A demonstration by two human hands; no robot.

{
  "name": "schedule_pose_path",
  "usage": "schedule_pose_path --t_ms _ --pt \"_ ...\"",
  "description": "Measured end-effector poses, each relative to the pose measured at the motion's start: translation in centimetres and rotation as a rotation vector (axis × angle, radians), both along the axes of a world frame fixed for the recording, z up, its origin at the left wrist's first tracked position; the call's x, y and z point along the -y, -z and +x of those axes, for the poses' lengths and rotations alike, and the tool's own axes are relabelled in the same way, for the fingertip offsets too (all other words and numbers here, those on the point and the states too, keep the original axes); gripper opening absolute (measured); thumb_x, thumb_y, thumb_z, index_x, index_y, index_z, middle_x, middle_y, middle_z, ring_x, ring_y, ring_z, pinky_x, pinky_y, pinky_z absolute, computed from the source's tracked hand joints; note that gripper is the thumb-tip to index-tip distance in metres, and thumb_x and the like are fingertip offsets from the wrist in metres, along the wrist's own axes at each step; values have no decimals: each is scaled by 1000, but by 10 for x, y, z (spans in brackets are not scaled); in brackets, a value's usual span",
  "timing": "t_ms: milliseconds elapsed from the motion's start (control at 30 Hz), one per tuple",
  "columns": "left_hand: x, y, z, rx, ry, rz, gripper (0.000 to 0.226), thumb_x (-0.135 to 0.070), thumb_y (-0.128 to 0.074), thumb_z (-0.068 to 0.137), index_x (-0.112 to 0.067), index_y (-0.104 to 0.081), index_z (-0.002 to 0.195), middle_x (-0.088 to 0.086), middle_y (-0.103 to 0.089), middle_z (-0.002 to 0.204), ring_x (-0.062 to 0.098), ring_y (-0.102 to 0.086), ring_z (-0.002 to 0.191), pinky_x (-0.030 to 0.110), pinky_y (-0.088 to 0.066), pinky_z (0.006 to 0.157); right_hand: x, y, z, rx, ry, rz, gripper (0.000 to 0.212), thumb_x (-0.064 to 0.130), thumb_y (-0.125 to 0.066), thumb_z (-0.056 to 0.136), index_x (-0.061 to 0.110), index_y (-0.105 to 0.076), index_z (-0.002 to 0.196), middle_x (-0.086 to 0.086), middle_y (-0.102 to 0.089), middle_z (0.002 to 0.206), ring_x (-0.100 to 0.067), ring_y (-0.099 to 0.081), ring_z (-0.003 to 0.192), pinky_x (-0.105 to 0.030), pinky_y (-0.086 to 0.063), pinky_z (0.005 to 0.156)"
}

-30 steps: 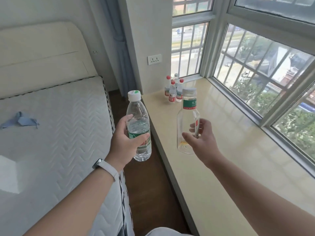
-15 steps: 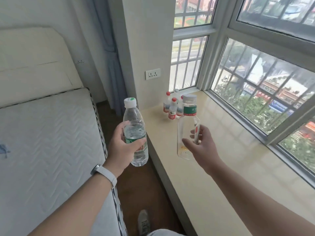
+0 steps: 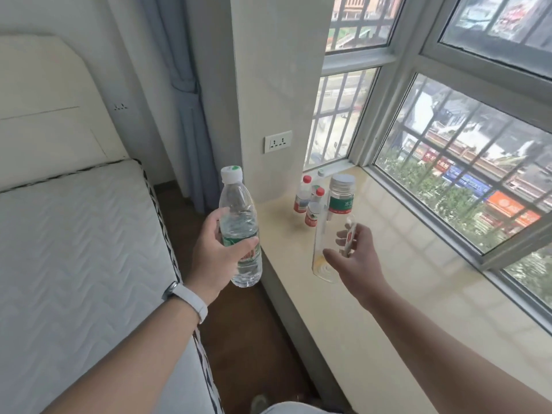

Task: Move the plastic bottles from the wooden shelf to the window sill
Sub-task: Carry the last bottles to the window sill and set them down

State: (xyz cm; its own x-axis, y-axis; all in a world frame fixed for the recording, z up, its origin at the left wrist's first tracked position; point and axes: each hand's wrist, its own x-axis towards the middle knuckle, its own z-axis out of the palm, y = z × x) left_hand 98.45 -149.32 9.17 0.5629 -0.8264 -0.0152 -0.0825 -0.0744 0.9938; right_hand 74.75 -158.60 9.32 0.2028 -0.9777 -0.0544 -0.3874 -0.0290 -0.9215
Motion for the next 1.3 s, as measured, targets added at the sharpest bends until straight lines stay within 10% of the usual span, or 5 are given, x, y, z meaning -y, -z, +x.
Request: schedule_pose_path --t_ms 1300 --pt "395 17 71 90 525 92 62 -15 -86 66 -43 -56 112 -9 -66 111 8 -66 102 40 -57 90 277 38 85 140 444 56 47 16 -75 81 27 -43 114 13 -56 99 15 -54 79 -23 -47 74"
